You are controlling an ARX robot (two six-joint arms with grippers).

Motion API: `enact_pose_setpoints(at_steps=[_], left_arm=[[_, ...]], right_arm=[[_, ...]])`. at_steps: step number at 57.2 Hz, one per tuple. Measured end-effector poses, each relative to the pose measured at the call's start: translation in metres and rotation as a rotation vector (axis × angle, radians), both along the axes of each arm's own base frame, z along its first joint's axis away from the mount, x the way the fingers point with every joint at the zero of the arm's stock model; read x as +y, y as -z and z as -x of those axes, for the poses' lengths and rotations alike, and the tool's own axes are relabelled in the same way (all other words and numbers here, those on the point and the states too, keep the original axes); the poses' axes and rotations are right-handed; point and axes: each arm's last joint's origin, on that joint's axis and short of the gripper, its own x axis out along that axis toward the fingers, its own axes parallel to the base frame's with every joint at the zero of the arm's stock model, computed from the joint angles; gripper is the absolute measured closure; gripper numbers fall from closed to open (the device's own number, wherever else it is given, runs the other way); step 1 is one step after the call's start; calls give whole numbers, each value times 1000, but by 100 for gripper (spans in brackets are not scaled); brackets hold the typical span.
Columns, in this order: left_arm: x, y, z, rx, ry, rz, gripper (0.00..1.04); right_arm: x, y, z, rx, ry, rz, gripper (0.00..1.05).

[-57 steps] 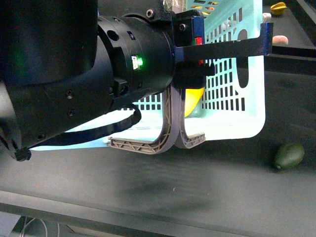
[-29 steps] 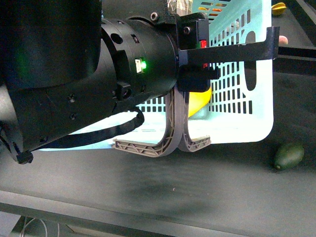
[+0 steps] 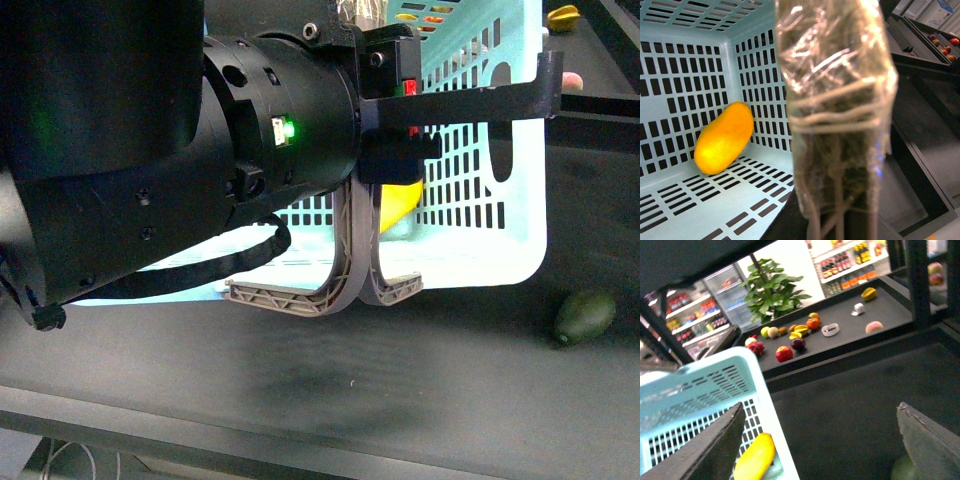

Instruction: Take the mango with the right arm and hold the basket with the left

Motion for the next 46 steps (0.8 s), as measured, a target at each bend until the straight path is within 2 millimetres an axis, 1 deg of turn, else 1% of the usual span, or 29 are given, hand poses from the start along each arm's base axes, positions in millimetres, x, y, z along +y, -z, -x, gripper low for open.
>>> enact_pose_setpoints(at_steps=[4,5,11,17,19,26,33,46], left_arm=[[0,0,0,0,0,0,100],[0,0,0,0,0,0,100],[0,0,0,1,0,2,100],[0,0,0,0,1,1,100],[0,0,0,0,1,1,100],[0,0,0,1,0,2,100],[0,0,0,0,0,1,100],[0,0,0,1,0,2,100]], right_arm=[[2,2,3,-5,-52,120,25],[3,2,5,-5,-62,172,29],[3,6,11,0,-67,289,45],[3,8,16,0,-68,336,60],[3,8,18,-1,-68,348,68],[3,11,23,0,-68,363,85],[3,19,27,-6,-66,368,104],[3,17,34,-12,-66,373,103]])
